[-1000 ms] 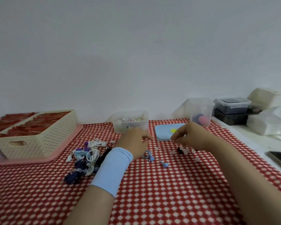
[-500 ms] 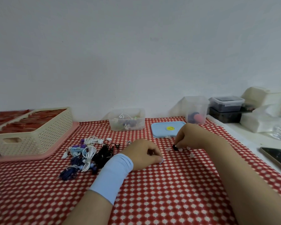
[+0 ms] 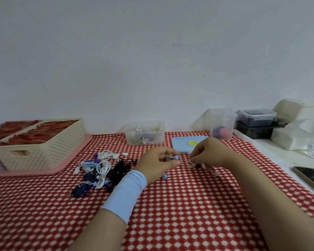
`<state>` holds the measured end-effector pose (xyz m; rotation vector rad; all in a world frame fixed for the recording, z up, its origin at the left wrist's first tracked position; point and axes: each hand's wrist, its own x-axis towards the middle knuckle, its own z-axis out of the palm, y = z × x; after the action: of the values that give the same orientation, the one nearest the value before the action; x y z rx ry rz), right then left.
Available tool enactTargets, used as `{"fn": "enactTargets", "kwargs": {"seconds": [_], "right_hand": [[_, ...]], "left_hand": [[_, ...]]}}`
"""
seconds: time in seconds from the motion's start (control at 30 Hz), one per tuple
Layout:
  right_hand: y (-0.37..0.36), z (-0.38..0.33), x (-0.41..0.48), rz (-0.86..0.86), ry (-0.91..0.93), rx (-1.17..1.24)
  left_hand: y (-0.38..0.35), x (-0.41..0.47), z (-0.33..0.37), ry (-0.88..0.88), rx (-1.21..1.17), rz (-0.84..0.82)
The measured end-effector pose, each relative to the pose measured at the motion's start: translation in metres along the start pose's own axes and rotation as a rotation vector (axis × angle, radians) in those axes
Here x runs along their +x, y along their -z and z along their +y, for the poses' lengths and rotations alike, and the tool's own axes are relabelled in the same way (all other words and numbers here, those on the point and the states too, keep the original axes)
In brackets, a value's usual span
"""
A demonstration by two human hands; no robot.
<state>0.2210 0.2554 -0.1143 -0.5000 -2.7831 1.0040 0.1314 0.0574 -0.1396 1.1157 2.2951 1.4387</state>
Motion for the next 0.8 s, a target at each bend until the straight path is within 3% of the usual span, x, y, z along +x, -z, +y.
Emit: {"fn": "enactTargets", "kwargs": {"seconds": [0.37, 0.57, 0.8], "right_hand": [[-0.020, -0.007, 0.005, -0.031, 0.132, -0.020], [-0.021, -0.014, 0.001, 0.067, 0.118, 0.269], [-0.028, -0.025, -0.003, 0.023, 0.099, 0.530]], "left_hand": [[0.003, 0.000, -0.002, -0.052, 0.002, 0.107], [0.004, 0.003, -0.001, -0.001, -0.203, 0.174], [0.005, 0.002, 0.001, 0.088, -0.352, 0.119]]}}
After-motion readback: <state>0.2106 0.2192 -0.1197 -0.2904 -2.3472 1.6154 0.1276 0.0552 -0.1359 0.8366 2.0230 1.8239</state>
